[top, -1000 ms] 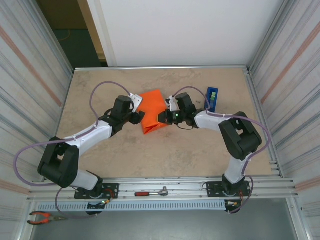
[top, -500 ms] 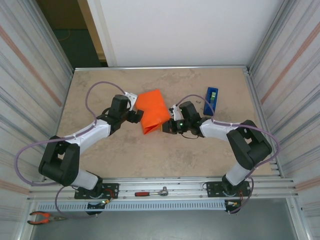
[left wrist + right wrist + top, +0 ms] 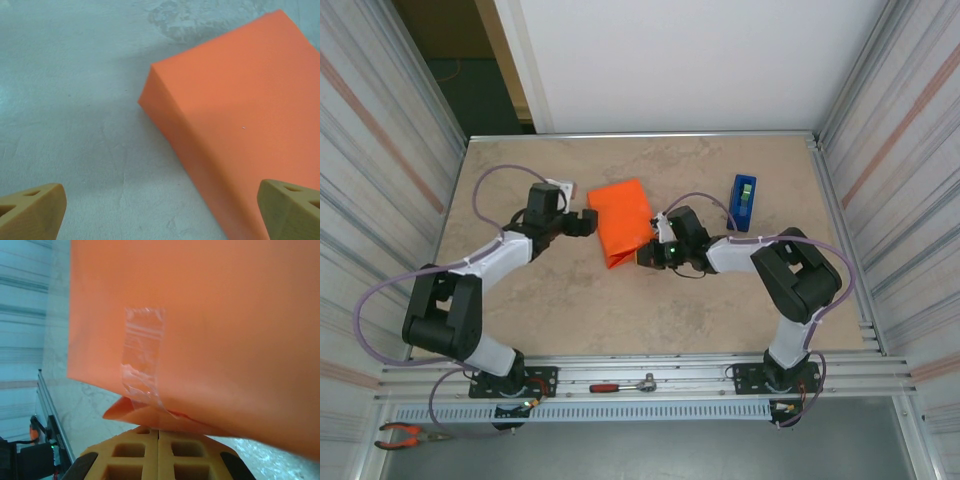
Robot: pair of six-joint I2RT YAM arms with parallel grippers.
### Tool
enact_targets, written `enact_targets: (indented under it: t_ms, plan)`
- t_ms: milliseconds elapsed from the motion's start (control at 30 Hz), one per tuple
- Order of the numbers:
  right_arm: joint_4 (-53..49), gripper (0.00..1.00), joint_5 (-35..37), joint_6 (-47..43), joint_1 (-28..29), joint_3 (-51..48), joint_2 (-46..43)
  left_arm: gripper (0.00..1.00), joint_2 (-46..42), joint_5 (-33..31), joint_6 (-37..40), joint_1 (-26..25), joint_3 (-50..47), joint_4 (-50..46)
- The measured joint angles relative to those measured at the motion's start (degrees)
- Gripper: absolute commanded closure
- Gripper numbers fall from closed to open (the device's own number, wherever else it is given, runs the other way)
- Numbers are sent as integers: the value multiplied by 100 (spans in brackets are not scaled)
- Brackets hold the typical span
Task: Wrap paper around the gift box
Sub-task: Press the gift box at the center of the table, then rotate the gift box at the center of the table.
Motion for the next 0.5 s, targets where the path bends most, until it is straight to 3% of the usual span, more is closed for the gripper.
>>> enact_targets:
  t_ms: [233,400,500]
  plan:
    - [-199,99,-26,13,-365,-518,-905,3,409,647,-820,289,48,37]
    - [-684,71,-61,-35,-1051,-817,-1858,3,905,1121,-1314,289,313,37]
    - [-957,63,-111,-98,-1534,-822,-2133,3,1196,1320,-1528,289,570,101]
